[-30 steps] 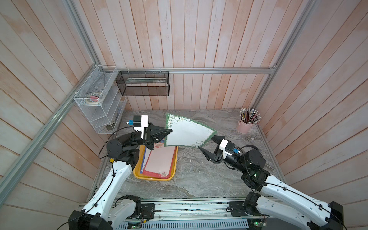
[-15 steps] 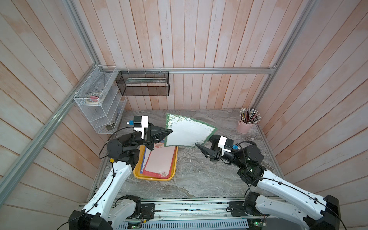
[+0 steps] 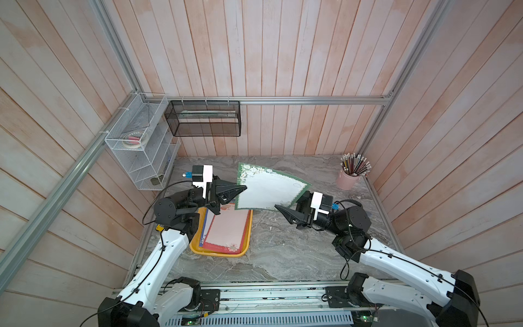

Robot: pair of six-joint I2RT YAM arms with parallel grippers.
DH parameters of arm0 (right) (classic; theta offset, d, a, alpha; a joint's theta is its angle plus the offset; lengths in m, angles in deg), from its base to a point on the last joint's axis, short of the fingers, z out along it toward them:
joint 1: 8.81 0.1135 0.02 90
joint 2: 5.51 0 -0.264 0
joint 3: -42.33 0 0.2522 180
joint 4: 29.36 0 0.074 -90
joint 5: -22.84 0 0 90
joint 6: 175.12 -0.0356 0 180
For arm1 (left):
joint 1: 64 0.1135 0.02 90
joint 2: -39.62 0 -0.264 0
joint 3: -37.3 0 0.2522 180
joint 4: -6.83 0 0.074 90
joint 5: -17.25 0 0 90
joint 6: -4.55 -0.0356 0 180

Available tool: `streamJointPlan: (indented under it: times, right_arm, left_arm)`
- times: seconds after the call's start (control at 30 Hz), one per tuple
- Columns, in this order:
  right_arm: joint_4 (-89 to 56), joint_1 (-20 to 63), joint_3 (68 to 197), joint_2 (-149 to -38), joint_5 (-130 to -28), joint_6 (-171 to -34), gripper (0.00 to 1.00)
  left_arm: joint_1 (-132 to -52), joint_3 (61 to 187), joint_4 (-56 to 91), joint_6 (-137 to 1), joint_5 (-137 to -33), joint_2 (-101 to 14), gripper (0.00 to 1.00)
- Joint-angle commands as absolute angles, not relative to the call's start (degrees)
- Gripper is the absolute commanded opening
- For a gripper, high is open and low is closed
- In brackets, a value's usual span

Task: Take out the stationery paper from the storage box
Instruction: Place the stationery paper at the center of the board.

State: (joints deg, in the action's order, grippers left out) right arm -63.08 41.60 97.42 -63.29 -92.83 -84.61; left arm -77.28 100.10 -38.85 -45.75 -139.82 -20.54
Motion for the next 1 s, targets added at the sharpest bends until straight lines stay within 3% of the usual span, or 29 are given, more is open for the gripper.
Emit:
streamJointPlan:
  times: [0.0,0.3,0.47,0.67,0.97]
  right_arm:
    - [-66.57,41.63,99.31,-63.81,-94.45,-86.69,0.41]
    - [-66.31,41.59,99.69,-64.42,-93.97,-87.07,0.04]
    - [-66.31,41.55,99.36,-64.44,-93.18,-87.17,0.0]
    - [-65.89,41.59,99.18,-64.55,-91.27,-88.22,0.0]
    - [-64.24,41.6,99.03,-64.6,-88.44,-89.72,0.0]
  left_arm:
    - [-77.71,99.31,-40.14,-45.37,-139.55,-20.82,0.0]
    - [-77.95,99.4,-39.42,-45.82,-139.8,-20.49,0.0]
    - [-77.9,99.38,-39.44,-46.05,-139.74,-20.33,0.0]
    - [-77.96,98.81,-39.76,-46.34,-139.37,-20.06,0.43]
    - [-77.94,98.08,-39.92,-47.39,-139.0,-19.5,0.72]
